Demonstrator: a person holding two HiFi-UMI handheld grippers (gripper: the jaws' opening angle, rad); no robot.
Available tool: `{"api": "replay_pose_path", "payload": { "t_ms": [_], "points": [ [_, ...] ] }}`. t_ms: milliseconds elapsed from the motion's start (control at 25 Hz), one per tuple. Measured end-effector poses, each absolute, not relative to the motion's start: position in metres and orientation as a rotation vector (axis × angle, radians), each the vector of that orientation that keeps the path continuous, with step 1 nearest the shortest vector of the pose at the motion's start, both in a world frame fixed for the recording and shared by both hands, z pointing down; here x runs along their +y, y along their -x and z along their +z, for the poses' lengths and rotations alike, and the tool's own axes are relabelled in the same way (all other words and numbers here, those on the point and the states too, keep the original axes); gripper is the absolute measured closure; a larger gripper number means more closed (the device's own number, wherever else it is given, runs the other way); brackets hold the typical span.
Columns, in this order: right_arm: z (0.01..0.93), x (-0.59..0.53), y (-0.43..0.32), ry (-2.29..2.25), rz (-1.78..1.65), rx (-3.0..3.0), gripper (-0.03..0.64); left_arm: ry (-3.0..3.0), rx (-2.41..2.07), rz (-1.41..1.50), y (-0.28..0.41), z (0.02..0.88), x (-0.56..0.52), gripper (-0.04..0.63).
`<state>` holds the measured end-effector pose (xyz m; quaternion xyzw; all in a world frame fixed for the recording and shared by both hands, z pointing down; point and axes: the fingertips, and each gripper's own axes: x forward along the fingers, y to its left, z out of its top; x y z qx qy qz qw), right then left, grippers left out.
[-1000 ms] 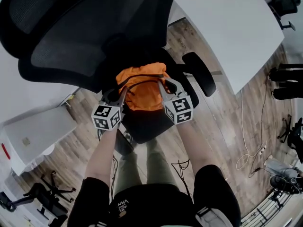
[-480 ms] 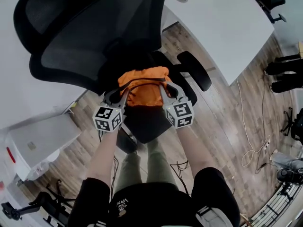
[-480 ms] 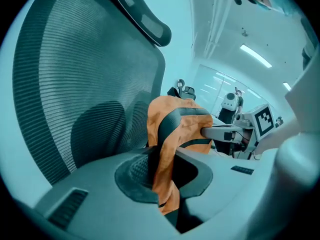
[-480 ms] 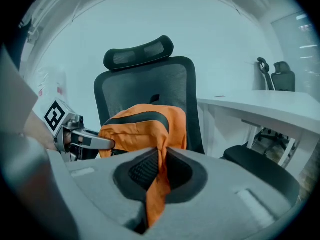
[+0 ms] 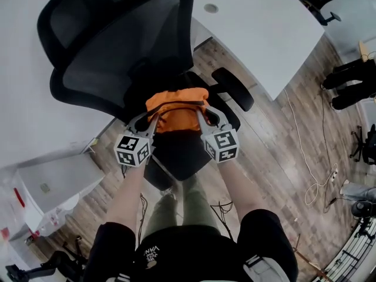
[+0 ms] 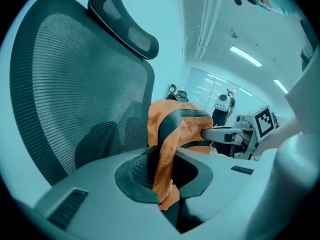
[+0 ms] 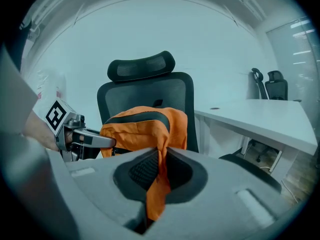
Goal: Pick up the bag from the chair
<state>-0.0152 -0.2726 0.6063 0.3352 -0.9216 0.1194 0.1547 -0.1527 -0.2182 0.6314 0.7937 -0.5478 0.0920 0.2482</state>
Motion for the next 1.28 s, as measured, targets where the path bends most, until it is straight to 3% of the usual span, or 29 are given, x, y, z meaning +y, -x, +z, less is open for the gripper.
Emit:
{"api": "replay_pose_path", "payload": {
  "t_ms": [1280],
  "points": [
    [0.439,-0.186,-0.009,-1.162,0.169,-2.689,0.601,-2.409,-1.446,0.214,0.135,0.465,-0.151,0.543]
  ]
}}
